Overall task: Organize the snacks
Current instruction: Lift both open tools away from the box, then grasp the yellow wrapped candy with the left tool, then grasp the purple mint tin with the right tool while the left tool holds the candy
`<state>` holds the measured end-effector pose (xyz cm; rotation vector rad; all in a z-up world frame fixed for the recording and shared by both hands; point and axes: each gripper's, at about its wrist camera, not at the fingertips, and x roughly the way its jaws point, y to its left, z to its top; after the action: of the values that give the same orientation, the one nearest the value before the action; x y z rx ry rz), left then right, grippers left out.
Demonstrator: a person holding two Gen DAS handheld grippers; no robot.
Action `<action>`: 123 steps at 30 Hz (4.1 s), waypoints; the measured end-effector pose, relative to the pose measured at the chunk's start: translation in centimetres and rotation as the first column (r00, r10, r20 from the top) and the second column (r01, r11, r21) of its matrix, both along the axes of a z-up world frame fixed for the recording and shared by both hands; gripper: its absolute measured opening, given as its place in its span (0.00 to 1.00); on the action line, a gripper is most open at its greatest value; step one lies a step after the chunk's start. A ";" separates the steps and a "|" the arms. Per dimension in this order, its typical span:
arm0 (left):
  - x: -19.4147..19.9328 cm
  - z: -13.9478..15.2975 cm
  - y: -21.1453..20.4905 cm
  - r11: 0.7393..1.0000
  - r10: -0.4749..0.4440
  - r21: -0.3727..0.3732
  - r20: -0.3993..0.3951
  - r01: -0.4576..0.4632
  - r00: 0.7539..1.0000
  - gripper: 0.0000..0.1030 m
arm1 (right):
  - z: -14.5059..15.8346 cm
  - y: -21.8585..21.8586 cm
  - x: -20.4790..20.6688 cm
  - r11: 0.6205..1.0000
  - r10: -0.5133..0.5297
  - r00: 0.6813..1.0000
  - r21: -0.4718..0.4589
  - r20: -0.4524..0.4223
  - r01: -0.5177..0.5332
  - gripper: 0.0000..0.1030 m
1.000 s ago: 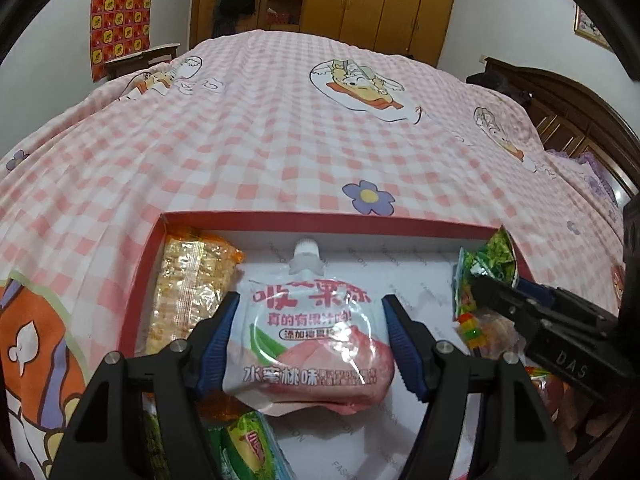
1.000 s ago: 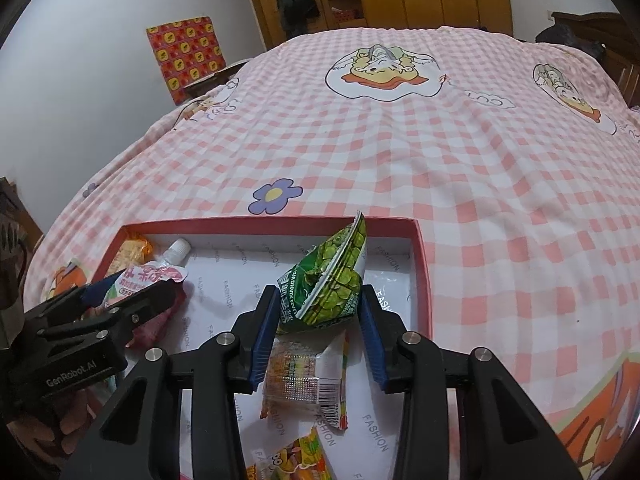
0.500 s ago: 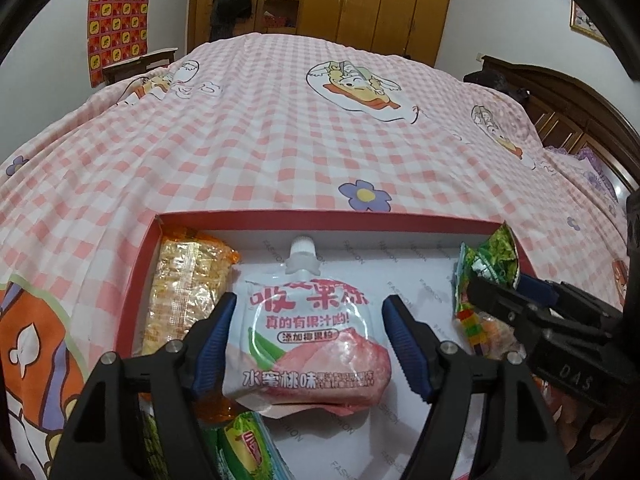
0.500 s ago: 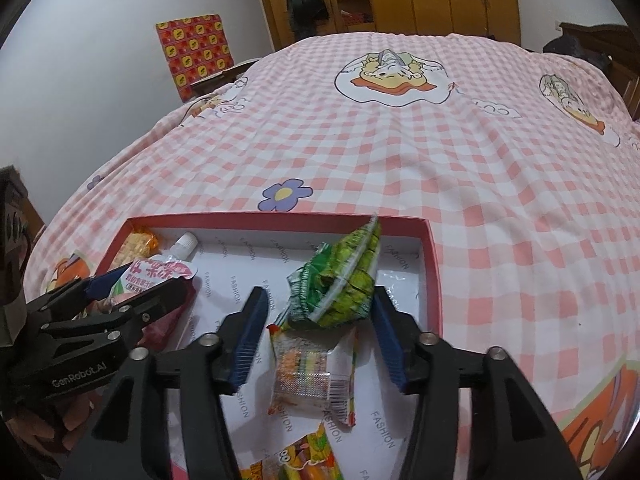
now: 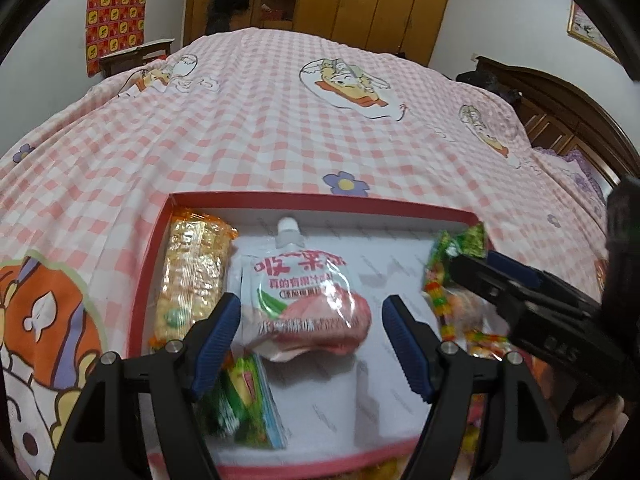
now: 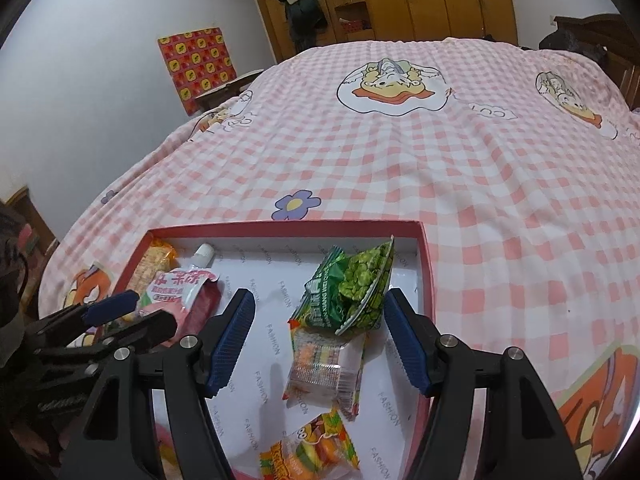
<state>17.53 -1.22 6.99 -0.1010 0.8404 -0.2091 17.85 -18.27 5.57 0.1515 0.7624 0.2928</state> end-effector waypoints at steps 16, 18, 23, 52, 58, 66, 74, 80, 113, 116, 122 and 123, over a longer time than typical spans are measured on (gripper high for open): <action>-5.8 1.1 -0.4 0.998 -0.004 0.059 0.059 0.001 0.998 0.75 | 1.1 -0.4 -4.9 0.999 0.018 1.000 0.032 0.013 -0.018 0.67; -6.5 1.0 -0.3 0.998 -0.001 0.062 0.059 -0.002 0.998 0.75 | 1.0 -0.4 -5.9 0.999 0.019 1.000 0.032 0.009 -0.019 0.67; -7.9 0.9 0.0 0.998 0.002 0.061 0.059 -0.005 0.998 0.75 | 0.5 -0.4 -8.4 0.999 0.021 1.000 0.029 -0.006 -0.020 0.67; -13.2 -1.6 3.5 0.997 0.052 0.048 -0.002 -0.052 0.999 0.75 | -1.7 0.3 -14.9 0.998 -0.005 1.000 -0.064 -0.009 0.004 0.67; -13.1 -2.4 3.8 0.998 0.051 0.022 -0.030 -0.050 0.998 0.75 | -2.2 0.3 -15.3 0.998 -0.005 1.000 -0.058 -0.018 0.004 0.67; -13.5 -3.0 3.2 0.999 0.021 0.043 -0.037 -0.019 0.999 0.75 | -3.4 0.3 -15.5 0.998 -0.014 0.999 -0.061 -0.044 0.011 0.67; -14.5 -3.9 3.6 0.999 0.012 0.037 -0.048 -0.010 0.999 0.74 | -3.6 0.2 -15.6 0.999 -0.016 0.998 -0.047 -0.053 0.014 0.67; -14.2 -4.6 2.7 0.998 -0.006 0.065 -0.049 0.009 0.999 0.62 | -3.5 0.0 -15.8 0.999 -0.020 0.999 -0.037 -0.050 0.018 0.67; -14.1 -5.4 3.8 1.000 0.014 0.005 -0.038 -0.014 0.999 0.36 | -3.2 0.8 -15.4 0.996 -0.040 0.999 -0.075 -0.019 0.038 0.62; -14.1 -5.5 3.8 1.000 0.013 0.007 -0.038 -0.013 0.999 0.36 | -3.5 0.7 -15.3 0.994 -0.046 0.998 -0.099 -0.030 0.043 0.62; -14.1 -5.5 3.8 1.000 0.013 0.009 -0.036 -0.012 0.999 0.36 | -4.5 0.4 -14.2 0.995 -0.054 0.995 -0.092 -0.078 0.047 0.62; -14.1 -5.5 3.8 1.000 0.013 0.010 -0.036 -0.013 0.999 0.36 | -4.6 0.5 -13.9 0.994 -0.053 0.996 -0.098 -0.079 0.045 0.62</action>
<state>3.45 2.59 1.51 -0.1015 0.8766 -0.1919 3.92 -17.80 0.96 0.0916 0.8506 0.2041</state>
